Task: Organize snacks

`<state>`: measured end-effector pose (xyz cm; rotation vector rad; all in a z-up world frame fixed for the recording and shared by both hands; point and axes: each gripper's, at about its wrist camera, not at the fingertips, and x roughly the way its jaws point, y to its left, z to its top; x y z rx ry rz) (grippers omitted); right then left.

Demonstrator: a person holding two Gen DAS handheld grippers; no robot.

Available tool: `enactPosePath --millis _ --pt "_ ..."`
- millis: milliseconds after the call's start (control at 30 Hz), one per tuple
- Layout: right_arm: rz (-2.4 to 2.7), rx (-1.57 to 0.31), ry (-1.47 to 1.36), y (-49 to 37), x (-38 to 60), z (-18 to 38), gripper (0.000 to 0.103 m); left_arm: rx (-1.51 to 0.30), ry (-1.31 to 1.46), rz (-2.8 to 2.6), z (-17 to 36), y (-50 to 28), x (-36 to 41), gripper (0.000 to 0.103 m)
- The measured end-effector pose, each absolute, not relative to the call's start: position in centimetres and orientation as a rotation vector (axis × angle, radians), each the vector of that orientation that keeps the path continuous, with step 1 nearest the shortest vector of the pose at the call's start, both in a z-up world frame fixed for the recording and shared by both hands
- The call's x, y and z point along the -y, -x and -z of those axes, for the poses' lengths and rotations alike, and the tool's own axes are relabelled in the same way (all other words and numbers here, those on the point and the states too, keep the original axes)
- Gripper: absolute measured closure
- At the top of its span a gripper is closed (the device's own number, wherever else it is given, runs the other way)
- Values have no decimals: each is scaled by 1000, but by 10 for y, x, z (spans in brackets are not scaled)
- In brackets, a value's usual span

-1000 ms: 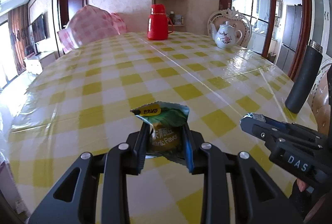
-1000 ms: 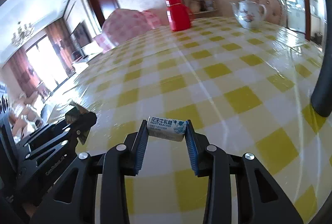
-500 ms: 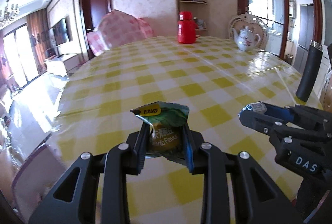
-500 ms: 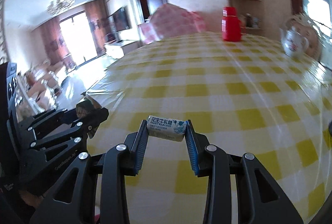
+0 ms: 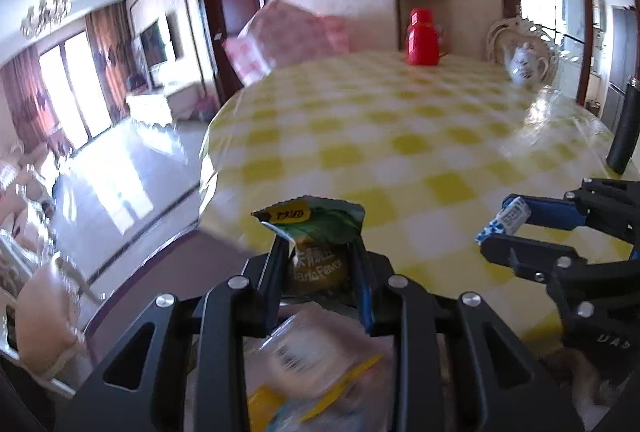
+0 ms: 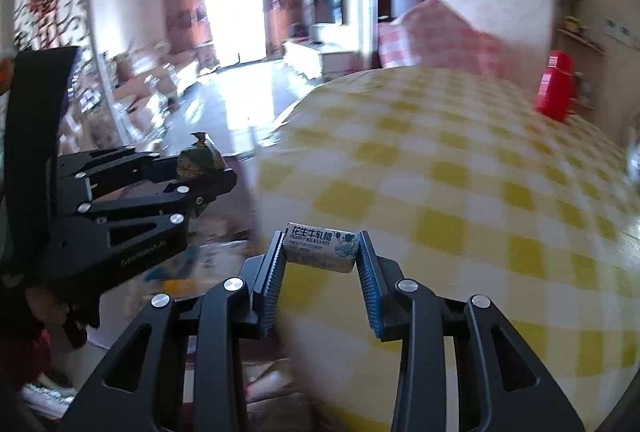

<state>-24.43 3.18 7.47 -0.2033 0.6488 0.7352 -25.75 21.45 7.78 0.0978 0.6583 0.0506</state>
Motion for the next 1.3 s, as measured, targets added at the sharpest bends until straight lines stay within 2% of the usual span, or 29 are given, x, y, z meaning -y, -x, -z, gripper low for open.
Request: enactPosePath --millis 300,533,600,633,667,800,900,1100,1300 --pt "-937 -737 328 276 -124 -60 68 -750 -37 -180 -61 287 -302 71" --pt "-995 -772 423 287 -174 -43 67 -708 38 -209 -61 295 -327 68" --pt "-1022 -780 423 287 -181 -42 58 -685 52 -208 -66 298 -332 41" --pt "-1024 -775 421 286 -180 -44 39 -668 51 -215 -69 299 -332 14" --pt "-1021 -764 413 285 -180 -46 23 -644 36 -229 -73 302 -333 5" --pt "-1039 -763 364 279 -166 -61 17 -558 -25 -287 -93 314 -333 2" --pt "-1034 -807 351 276 -152 -70 16 -561 -19 -383 -106 319 -334 2" --pt "-992 -948 354 269 -143 -64 16 -735 73 -363 -93 307 -335 2" --pt "-892 -1044 439 270 -152 -39 16 -900 -20 -405 -58 288 -316 2"
